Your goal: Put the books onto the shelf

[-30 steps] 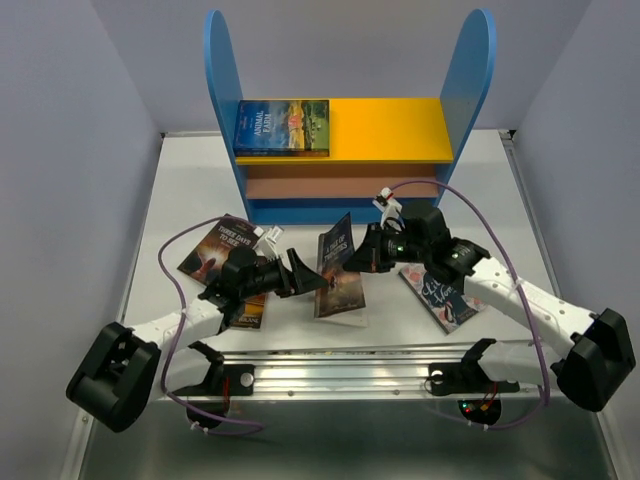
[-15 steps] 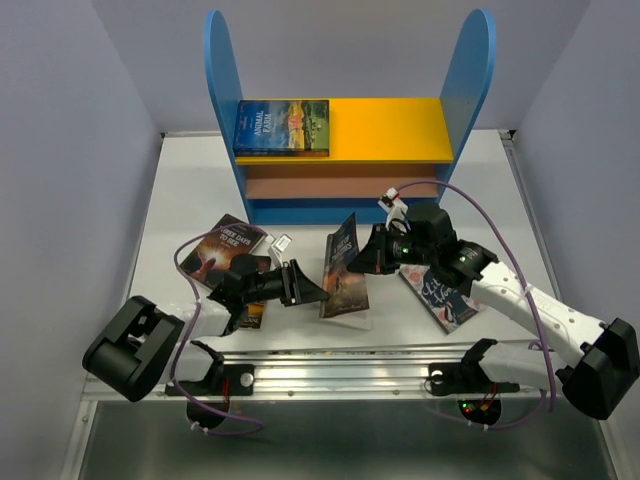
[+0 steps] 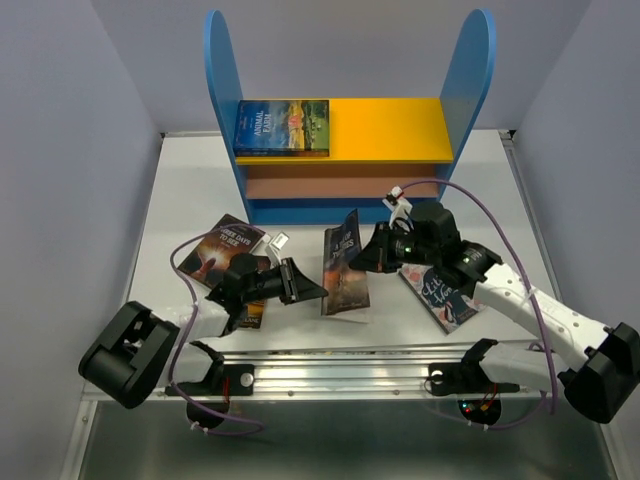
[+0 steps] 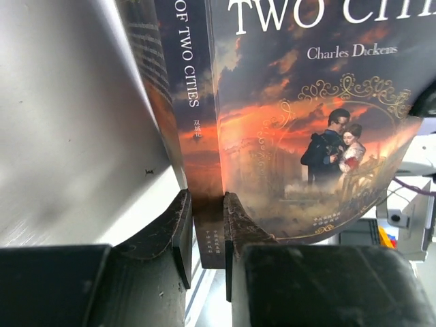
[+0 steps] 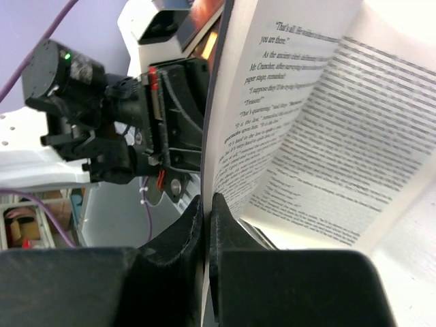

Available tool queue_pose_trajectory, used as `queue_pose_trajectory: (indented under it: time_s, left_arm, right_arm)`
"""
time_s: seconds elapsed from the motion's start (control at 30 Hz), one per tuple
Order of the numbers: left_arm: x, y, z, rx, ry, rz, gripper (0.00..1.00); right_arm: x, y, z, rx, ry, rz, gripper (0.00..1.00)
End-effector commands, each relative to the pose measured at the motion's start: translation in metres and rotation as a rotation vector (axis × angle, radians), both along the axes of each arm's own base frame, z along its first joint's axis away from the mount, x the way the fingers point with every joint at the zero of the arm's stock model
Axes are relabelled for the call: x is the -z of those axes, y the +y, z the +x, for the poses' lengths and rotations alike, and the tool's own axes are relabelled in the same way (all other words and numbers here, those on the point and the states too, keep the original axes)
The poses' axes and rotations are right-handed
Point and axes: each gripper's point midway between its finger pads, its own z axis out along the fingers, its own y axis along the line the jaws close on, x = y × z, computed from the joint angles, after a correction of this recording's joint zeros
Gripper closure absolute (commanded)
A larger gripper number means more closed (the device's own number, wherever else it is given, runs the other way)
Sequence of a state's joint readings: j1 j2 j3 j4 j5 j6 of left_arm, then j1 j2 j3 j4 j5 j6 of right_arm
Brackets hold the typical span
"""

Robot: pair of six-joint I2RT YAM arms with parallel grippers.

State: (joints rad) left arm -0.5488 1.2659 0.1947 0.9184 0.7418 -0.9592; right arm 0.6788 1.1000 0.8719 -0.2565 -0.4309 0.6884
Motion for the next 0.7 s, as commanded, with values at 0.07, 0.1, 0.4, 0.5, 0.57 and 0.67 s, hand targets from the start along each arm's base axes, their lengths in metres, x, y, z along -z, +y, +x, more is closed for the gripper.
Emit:
queue_pose_trajectory:
  time_s: [0.07, 0.1, 0.4, 0.5, 0.57, 0.67]
  left_arm:
    - [-0.045, -0.002, 0.015, -0.044, -0.189, -0.004, 1.00]
    - [-0.046, 0.000, 0.019, -0.059, -0.213, 0.017, 1.00]
    - [-0.056, 0.011, 0.037, -0.176, -0.195, 0.103, 1.00]
    - [-0.055, 0.012, 0.038, -0.192, -0.177, 0.112, 1.00]
    - [-0.054, 0.014, 0.039, -0.202, -0.173, 0.126, 1.00]
    - [-0.055, 0.015, 0.037, -0.198, -0.188, 0.164, 1.00]
  right_arm:
    - [-0.008, -0.030, 0.035, 0.238, -0.090, -0.097, 0.56]
    - [0.004, -0.039, 0.033, 0.261, -0.055, -0.159, 0.48]
    - [0.054, -0.068, 0.046, 0.389, 0.025, -0.383, 0.00]
    - [0.064, -0.071, 0.047, 0.413, 0.046, -0.406, 0.00]
    - [0.067, -0.074, 0.049, 0.431, 0.047, -0.418, 0.00]
    - [0.057, -0.060, 0.062, 0.410, 0.016, -0.384, 0.00]
